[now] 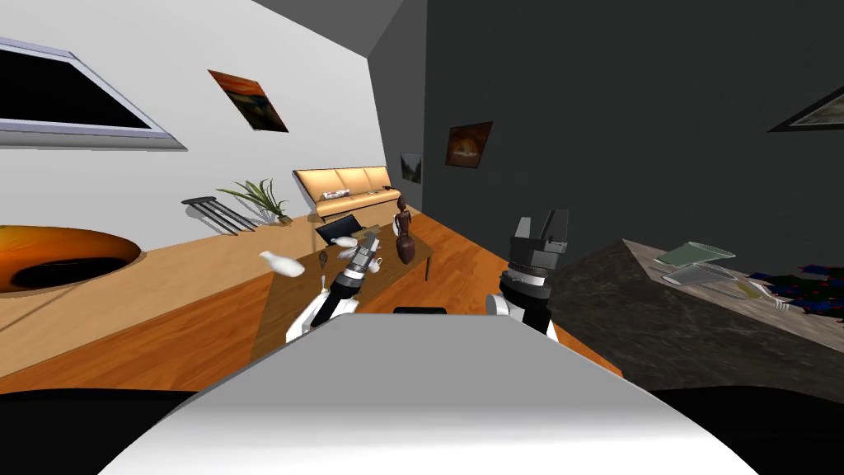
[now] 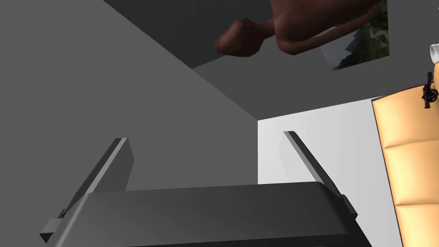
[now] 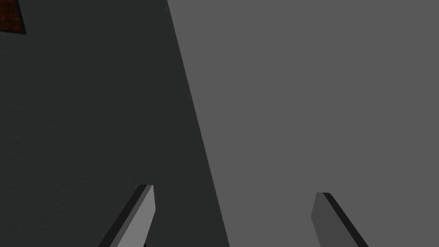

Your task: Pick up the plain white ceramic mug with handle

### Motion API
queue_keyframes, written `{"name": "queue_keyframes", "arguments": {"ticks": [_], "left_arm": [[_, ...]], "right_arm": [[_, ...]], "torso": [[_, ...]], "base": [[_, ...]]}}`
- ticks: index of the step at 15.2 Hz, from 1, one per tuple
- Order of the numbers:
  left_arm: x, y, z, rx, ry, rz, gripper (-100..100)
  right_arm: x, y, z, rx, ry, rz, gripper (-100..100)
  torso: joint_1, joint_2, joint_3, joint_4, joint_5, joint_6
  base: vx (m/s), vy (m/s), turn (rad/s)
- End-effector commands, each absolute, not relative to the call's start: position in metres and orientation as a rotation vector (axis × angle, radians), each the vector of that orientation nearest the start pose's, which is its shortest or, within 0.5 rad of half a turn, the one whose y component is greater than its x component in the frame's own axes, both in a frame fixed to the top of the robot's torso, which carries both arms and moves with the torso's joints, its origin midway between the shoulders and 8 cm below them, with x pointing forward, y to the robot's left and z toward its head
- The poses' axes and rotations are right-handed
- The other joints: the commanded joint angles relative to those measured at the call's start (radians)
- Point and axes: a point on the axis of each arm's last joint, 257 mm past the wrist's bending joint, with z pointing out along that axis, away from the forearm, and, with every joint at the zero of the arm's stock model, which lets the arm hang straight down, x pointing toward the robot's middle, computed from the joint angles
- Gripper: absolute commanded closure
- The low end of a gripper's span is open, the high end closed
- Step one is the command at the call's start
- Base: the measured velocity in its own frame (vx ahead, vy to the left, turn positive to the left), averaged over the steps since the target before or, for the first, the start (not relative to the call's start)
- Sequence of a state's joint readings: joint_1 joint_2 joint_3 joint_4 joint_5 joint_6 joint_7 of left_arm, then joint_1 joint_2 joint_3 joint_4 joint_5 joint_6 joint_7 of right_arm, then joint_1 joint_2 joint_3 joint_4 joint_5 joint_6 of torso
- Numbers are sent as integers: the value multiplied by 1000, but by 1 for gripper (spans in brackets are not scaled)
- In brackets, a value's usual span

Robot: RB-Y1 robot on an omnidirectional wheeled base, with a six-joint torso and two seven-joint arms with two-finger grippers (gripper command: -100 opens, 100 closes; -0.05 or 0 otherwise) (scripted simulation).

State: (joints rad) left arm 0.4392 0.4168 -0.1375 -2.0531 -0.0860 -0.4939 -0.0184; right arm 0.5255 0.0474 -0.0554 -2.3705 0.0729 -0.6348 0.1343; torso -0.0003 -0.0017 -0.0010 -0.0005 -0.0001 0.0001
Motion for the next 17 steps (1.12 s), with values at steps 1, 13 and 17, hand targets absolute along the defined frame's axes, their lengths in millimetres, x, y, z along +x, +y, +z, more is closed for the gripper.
{"name": "queue_keyframes", "arguments": {"ticks": [1, 13, 17], "left_arm": [[385, 204, -118, -441, 1251, -1293, -100], [376, 221, -225, -473, 1601, -1250, -100], [363, 241, -277, -523, 1756, -1204, -100]], "right_arm": [[295, -282, 78, 430, 509, 1099, 0], [295, -282, 78, 430, 508, 1099, 0], [295, -282, 78, 430, 509, 1099, 0]], "torso": [[0, 0, 0, 0, 0, 0], [-1, -1, 0, 0, 0, 0], [-1, 0, 0, 0, 0, 0]], "base": [[31, -12, -97], [29, -17, -81], [28, -19, -78]]}}
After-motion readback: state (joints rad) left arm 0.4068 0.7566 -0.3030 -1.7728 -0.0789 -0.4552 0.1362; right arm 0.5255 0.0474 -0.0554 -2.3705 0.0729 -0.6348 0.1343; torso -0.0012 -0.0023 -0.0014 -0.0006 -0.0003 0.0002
